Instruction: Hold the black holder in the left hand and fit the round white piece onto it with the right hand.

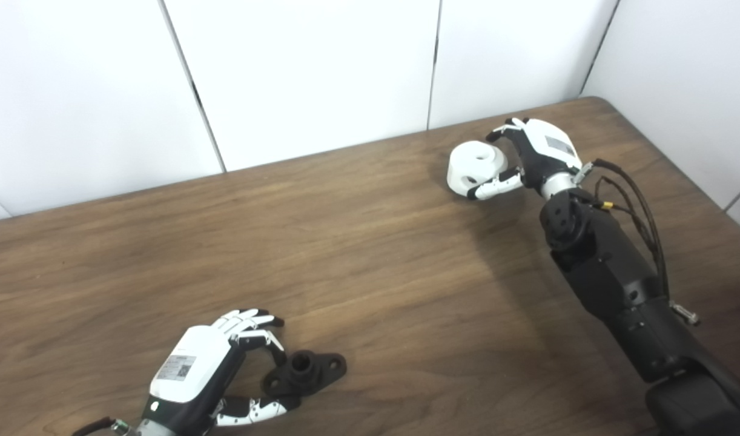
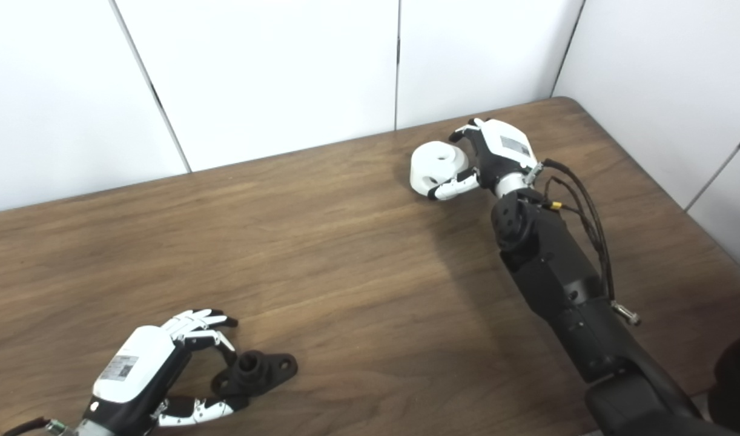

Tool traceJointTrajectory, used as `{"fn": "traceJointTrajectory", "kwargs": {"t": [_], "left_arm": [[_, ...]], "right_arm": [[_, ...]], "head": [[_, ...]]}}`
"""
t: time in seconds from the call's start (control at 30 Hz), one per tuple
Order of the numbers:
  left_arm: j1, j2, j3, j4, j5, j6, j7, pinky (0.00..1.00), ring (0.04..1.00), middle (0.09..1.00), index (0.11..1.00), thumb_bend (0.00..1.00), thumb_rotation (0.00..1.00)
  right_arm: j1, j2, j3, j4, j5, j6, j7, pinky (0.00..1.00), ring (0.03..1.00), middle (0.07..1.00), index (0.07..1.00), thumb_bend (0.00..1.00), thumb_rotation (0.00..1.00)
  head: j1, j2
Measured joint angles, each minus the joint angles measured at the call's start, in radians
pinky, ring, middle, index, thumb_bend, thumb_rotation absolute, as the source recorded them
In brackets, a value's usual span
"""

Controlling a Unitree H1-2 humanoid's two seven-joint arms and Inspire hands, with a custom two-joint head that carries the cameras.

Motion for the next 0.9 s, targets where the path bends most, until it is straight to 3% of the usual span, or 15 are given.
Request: {"fn": "traceJointTrajectory", "kwargs": {"t": [0.57, 0.77, 0.8, 0.9], "left_arm": [[0.000, 0.002, 0.004, -0.002, 0.000, 0.000, -0.004, 0.88, 0.873, 0.817, 0.492, 0.51, 0.06], [0.002, 0.002, 0.006, -0.002, -0.003, 0.000, -0.005, 0.89, 0.881, 0.820, 0.491, 0.51, 0.06], [0.002, 0.002, 0.006, -0.002, -0.003, 0.000, -0.005, 0.87, 0.878, 0.817, 0.491, 0.51, 0.06], [0.002, 0.001, 0.008, -0.002, -0.002, 0.000, -0.002, 0.85, 0.878, 0.816, 0.491, 0.51, 0.06]], "right_arm": [[0.007, -0.002, 0.000, -0.002, 0.007, -0.039, -0.019, 1.00, 1.000, 0.915, 0.641, 0.83, 0.26], [0.008, -0.002, -0.003, 0.000, 0.020, -0.055, -0.039, 0.96, 0.993, 0.890, 0.580, 0.79, 0.19], [0.008, -0.002, -0.004, 0.000, 0.022, -0.062, -0.045, 0.97, 0.988, 0.880, 0.526, 0.64, 0.16], [0.008, -0.002, -0.006, 0.009, 0.028, -0.090, -0.078, 0.95, 0.971, 0.858, 0.491, 0.54, 0.14]], "head": [[0.005, 0.008], [0.006, 0.009], [0.008, 0.009], [0.008, 0.012]]}}
